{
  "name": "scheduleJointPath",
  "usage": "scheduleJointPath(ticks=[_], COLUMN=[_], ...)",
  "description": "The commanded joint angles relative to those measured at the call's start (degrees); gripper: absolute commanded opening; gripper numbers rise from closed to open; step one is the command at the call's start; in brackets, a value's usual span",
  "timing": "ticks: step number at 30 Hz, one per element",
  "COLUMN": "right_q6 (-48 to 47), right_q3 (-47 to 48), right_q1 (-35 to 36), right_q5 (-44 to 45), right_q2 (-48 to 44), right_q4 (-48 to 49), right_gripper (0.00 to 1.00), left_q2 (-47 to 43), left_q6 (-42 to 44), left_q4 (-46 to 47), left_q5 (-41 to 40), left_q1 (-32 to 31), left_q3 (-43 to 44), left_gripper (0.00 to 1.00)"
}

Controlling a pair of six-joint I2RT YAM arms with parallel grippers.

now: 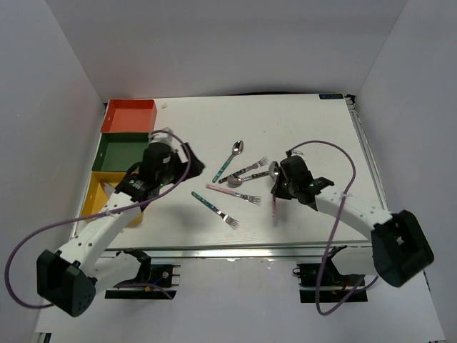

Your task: Sort the eating utensils into containers

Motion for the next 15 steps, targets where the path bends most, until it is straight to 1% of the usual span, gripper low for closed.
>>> scheduleJointPath(ticks=[1, 2, 3, 4, 7, 8, 9, 11, 14, 15], right_q6=[-15.2, -15.6, -15.7, -15.4, -14.8, -14.6, -14.6, -14.4, -14.4, -14.5], right_q3=[1.0, 1.6, 3.1, 4.1, 8.5, 9.5, 10.6, 12.2, 14.6, 15.1], right_q1=[1.7, 2.4, 3.1, 5.0, 9.5, 10.5, 12.7, 14.5, 16.9, 18.0], right_q5=[-23.6, -24.3, -24.6, -24.1, -22.8, -22.0, -20.7, -19.4, -18.6, -18.6], right_q2=[-6.1, -7.1, -8.5, -8.9, -9.1, -8.8, -8.6, -8.5, -6.6, -6.2], right_q4=[9.4, 8.4, 6.8, 5.8, 3.4, 2.9, 2.3, 2.9, 2.4, 2.2], right_gripper=[0.0, 0.0, 0.0, 0.0, 0.0, 0.0, 0.0, 0.0, 0.0, 0.0], left_q2=[3.6, 4.7, 5.7, 7.2, 9.4, 10.0, 10.5, 11.6, 11.8, 11.8], left_q6=[-8.0, -8.7, -9.3, -10.5, -12.3, -12.6, -12.7, -13.1, -13.0, -12.9], left_q4=[17.3, 18.7, 19.9, 23.4, 28.9, 29.2, 29.7, 28.6, 27.3, 26.9], left_q5=[9.5, 9.4, 9.3, 10.0, 9.7, 9.7, 9.7, 8.3, 7.6, 7.5], left_q1=[-7.0, -9.0, -9.7, -10.4, -12.8, -12.9, -13.2, -13.4, -13.4, -13.4], left_q3=[2.4, 2.6, 2.6, 2.5, 2.1, 2.5, 2.6, 3.0, 2.6, 2.3], left_gripper=[0.98, 0.98, 0.98, 0.98, 0.97, 0.97, 0.94, 0.9, 0.78, 0.71])
